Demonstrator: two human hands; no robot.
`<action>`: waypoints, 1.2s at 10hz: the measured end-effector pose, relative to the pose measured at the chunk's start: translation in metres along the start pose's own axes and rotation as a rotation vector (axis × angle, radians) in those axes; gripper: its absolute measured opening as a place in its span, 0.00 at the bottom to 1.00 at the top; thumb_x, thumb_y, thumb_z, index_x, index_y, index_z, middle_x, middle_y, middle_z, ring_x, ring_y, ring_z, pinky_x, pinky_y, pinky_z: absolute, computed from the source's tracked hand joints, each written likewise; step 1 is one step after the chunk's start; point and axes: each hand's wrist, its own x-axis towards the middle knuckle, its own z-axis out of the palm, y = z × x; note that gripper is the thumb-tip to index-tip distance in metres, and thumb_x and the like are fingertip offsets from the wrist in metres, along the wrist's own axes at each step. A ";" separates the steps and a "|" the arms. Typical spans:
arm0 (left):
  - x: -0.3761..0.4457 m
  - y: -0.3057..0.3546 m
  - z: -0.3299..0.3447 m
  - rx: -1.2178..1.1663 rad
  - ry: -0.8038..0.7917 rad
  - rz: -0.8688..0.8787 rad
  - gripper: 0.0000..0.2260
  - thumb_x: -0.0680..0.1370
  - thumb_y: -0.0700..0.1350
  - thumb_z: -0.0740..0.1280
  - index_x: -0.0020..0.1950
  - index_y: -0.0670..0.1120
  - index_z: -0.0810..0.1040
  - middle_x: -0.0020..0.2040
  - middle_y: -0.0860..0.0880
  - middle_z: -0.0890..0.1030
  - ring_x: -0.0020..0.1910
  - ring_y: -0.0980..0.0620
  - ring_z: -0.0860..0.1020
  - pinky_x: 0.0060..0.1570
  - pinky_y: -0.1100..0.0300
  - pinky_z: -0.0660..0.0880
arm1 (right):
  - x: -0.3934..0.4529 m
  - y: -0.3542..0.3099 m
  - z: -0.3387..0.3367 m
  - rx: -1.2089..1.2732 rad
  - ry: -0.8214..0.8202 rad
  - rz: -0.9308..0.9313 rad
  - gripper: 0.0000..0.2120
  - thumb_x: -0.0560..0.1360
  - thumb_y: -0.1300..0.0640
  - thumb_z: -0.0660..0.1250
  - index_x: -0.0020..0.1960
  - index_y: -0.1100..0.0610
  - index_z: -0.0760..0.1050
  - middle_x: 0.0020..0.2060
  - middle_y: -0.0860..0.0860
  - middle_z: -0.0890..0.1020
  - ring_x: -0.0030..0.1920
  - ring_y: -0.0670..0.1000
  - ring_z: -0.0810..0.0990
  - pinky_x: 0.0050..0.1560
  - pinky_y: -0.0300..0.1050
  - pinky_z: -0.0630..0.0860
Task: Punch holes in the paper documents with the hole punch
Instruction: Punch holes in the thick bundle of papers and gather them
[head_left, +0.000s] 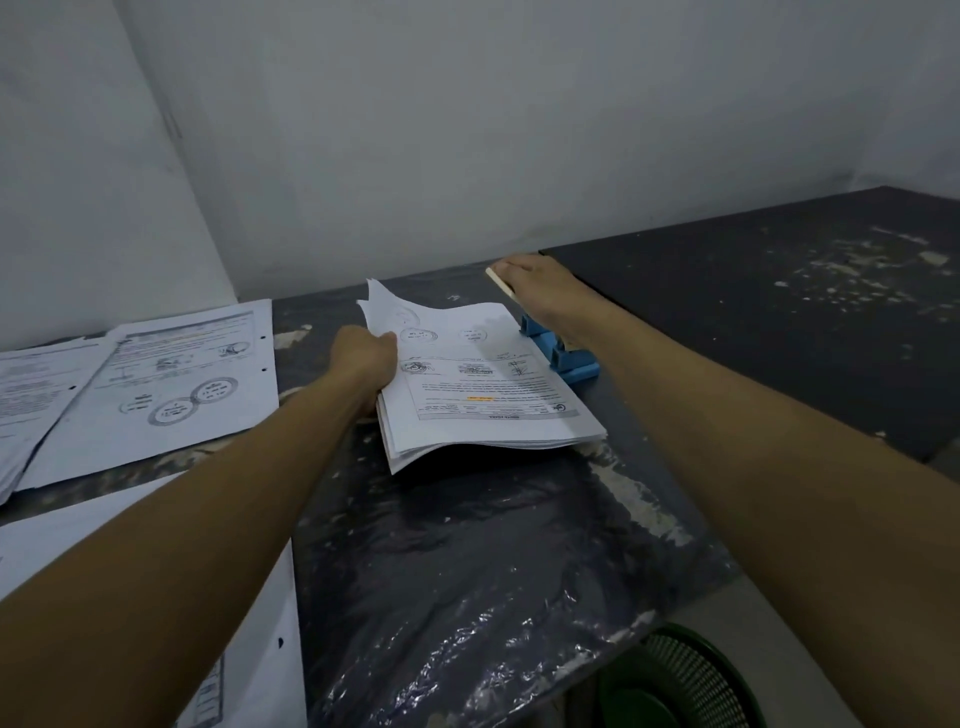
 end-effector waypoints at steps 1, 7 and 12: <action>-0.001 0.004 0.007 -0.028 -0.002 0.007 0.17 0.81 0.44 0.65 0.65 0.34 0.73 0.60 0.39 0.79 0.54 0.37 0.80 0.53 0.47 0.79 | -0.001 -0.001 -0.001 0.006 -0.012 0.004 0.15 0.83 0.52 0.54 0.50 0.60 0.74 0.42 0.54 0.72 0.38 0.49 0.67 0.38 0.44 0.65; 0.004 -0.020 0.022 -0.128 0.043 0.100 0.09 0.82 0.44 0.62 0.48 0.39 0.76 0.46 0.43 0.79 0.48 0.39 0.80 0.52 0.46 0.79 | 0.019 -0.008 0.005 0.043 -0.059 0.088 0.12 0.83 0.55 0.56 0.57 0.62 0.74 0.53 0.57 0.74 0.50 0.50 0.70 0.41 0.35 0.67; 0.007 -0.023 0.022 -0.013 0.079 0.204 0.16 0.82 0.47 0.62 0.52 0.33 0.79 0.51 0.39 0.82 0.50 0.39 0.80 0.54 0.46 0.78 | 0.002 -0.018 0.008 -0.160 -0.115 0.090 0.22 0.86 0.54 0.47 0.69 0.68 0.67 0.68 0.63 0.71 0.65 0.58 0.72 0.62 0.51 0.68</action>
